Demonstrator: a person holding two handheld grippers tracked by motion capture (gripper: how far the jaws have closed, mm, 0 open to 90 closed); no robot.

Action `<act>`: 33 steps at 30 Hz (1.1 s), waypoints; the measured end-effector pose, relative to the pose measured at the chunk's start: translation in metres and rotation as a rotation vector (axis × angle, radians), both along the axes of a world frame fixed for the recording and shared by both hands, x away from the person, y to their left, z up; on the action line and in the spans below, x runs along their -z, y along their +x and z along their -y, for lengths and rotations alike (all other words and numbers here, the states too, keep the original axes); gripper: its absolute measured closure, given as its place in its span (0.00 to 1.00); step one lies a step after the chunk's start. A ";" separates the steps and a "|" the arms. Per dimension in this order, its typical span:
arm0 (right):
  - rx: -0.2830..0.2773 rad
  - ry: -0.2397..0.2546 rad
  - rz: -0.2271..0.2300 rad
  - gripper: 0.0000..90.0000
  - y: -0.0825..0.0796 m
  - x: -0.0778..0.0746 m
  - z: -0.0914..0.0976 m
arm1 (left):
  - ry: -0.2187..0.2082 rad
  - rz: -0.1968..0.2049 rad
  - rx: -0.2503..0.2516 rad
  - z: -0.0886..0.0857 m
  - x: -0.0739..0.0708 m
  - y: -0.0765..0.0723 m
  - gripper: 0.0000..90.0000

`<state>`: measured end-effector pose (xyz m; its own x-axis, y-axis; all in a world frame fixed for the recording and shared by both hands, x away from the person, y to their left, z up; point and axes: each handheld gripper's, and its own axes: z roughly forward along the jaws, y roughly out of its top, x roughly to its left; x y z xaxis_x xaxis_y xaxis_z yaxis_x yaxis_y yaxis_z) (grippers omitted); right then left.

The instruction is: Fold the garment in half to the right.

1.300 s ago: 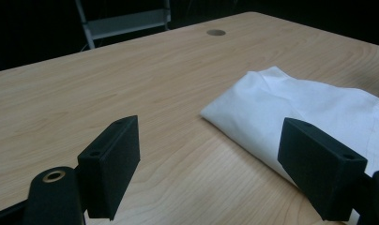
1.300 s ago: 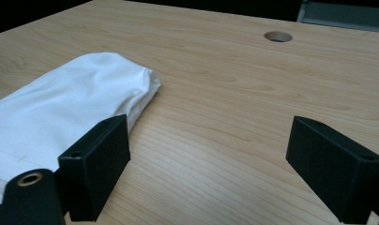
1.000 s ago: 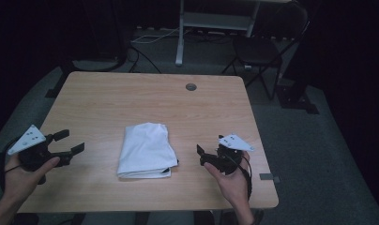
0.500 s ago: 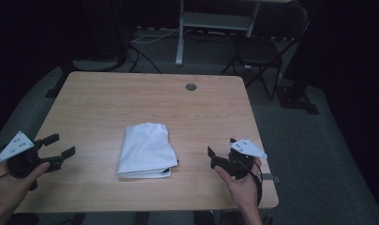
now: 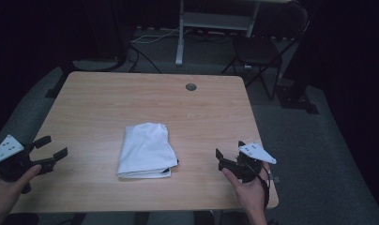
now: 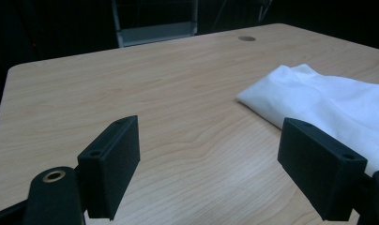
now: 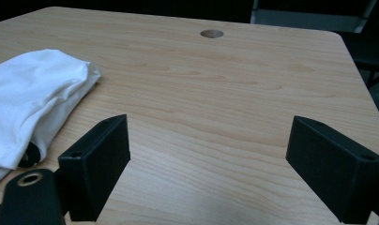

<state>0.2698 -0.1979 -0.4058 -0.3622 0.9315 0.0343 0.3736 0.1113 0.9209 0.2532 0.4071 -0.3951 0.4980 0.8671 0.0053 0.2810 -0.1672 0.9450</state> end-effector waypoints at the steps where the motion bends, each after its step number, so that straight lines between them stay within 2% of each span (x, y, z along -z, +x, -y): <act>1: 0.006 0.002 0.000 0.15 -0.001 0.000 0.001 | -0.003 0.001 -0.003 -0.001 0.001 0.000 0.23; 10: 0.038 0.000 0.002 0.15 -0.006 0.003 0.014 | -0.008 0.000 -0.027 -0.010 0.005 -0.003 0.23; 23: 0.062 -0.007 -0.010 0.15 -0.009 0.016 0.023 | -0.043 -0.016 -0.051 -0.014 0.019 -0.003 0.23; 27: 0.079 -0.004 -0.020 0.15 -0.009 0.021 0.025 | -0.066 -0.019 -0.050 -0.015 0.024 -0.001 0.23; 33: 0.098 0.000 -0.020 0.15 -0.009 0.028 0.028 | -0.065 -0.022 -0.042 -0.011 0.029 0.001 0.23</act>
